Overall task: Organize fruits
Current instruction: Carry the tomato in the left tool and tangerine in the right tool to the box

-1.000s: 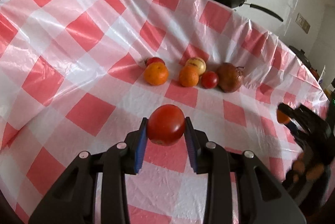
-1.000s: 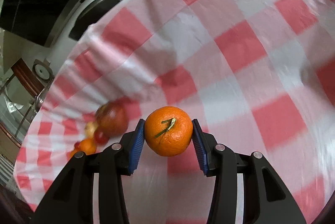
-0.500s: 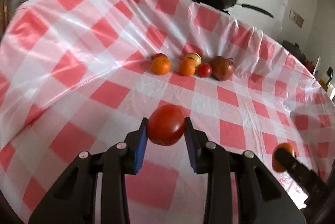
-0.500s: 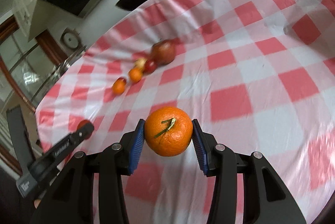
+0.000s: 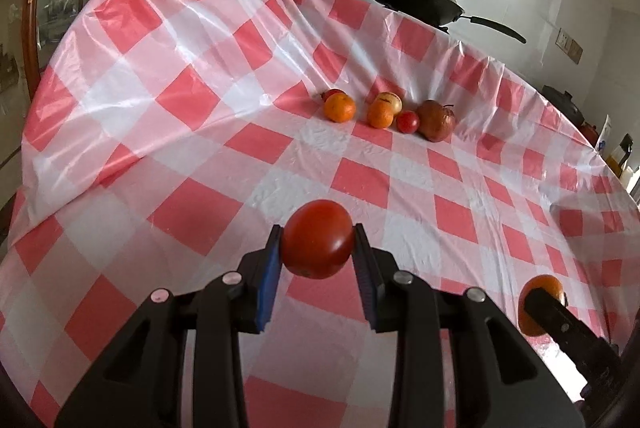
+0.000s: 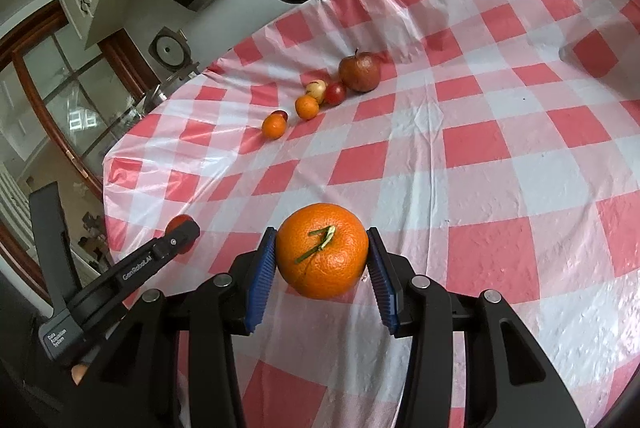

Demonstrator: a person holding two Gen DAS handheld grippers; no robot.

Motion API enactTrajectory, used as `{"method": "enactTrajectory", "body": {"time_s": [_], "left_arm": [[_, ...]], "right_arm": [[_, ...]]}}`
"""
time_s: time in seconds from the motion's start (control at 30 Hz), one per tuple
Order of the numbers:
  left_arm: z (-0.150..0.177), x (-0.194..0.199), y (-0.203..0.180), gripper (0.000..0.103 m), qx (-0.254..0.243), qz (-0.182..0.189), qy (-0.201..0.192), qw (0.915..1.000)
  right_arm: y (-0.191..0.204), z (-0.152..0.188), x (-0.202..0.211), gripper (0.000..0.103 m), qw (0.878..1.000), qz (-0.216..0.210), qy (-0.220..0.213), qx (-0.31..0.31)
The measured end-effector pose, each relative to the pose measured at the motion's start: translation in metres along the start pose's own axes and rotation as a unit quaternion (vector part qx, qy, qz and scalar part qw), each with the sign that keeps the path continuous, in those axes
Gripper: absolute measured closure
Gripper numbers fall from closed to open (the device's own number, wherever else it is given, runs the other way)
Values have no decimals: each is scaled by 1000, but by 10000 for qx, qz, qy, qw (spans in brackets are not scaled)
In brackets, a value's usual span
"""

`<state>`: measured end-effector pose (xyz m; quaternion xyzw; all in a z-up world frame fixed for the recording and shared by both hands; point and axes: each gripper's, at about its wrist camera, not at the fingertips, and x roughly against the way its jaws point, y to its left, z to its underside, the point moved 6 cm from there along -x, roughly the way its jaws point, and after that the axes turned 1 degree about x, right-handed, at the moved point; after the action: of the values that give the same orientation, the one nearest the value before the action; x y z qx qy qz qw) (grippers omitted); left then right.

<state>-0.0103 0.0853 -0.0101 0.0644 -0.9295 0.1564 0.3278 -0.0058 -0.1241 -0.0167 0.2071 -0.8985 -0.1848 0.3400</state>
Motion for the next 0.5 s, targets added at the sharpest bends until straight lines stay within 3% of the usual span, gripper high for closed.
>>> {"method": "enactTrajectory", "body": {"time_s": [0.17,0.5], "left_arm": [[5,19,6,68,-185,-61,-105,9998],[31,71,44,68,-387,-269,-239,9986]], "right_arm": [[7,9,3,59,9998,-142,107,7],[58,54,20,59,9953,-472,455,715]]}}
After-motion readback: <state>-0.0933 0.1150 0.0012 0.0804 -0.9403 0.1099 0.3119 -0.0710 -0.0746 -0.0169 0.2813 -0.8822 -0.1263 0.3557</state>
